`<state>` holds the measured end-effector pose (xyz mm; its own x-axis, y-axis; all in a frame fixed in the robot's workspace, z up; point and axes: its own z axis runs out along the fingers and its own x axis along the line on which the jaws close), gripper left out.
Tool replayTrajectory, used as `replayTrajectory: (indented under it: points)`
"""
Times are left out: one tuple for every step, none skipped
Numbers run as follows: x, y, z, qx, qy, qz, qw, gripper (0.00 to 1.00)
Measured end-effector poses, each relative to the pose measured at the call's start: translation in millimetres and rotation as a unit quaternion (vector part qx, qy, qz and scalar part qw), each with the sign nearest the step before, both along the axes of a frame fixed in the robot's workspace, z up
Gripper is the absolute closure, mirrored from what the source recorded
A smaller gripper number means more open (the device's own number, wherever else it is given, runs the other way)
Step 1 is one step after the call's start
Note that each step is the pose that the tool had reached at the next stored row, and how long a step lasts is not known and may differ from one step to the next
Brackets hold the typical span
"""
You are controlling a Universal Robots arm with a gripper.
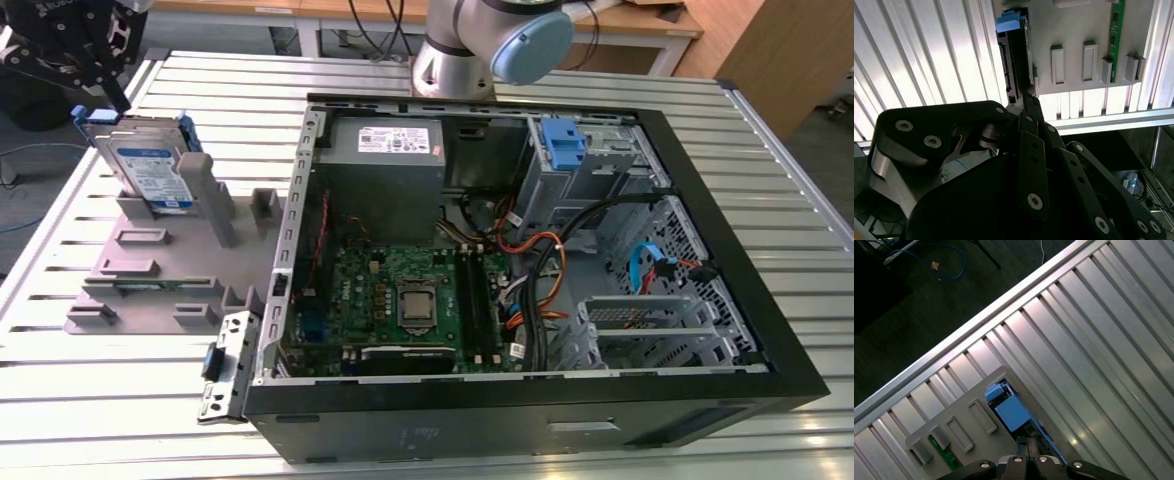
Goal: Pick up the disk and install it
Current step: 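Pick up the disk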
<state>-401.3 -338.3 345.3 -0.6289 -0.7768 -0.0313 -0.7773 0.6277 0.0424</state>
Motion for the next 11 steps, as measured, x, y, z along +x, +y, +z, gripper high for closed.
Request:
replayTrajectory:
  points:
    - [0.0, 0.0, 0.0, 0.0000, 0.0000, 0.001, 1.0000, 0.89]
    - [0.0, 0.0, 0.0, 0.0000, 0.0000, 0.002, 1.0000, 0.89]
    - [0.0, 0.0, 0.0, 0.0000, 0.0000, 0.004, 1.0000, 0.89]
    - [0.0, 0.0, 0.0, 0.0000, 0.0000, 0.007, 1.0000, 0.89]
    - [0.0, 0.0, 0.0, 0.0000, 0.0000, 0.010, 1.0000, 0.89]
    - [0.0, 0.0, 0.0, 0.0000, 0.0000, 0.013, 0.9999, 0.89]
    - [0.0, 0.0, 0.0, 0.0000, 0.0000, 0.017, 0.9999, 0.89]
    - [0.0, 0.0, 0.0, 0.0000, 0.0000, 0.020, 0.9998, 0.89]
    - [0.0, 0.0, 0.0, 0.0000, 0.0000, 0.025, 0.9997, 0.89]
    - [0.0, 0.0, 0.0, 0.0000, 0.0000, 0.029, 0.9996, 0.89]
    - [0.0, 0.0, 0.0, 0.0000, 0.0000, 0.033, 0.9995, 0.89]
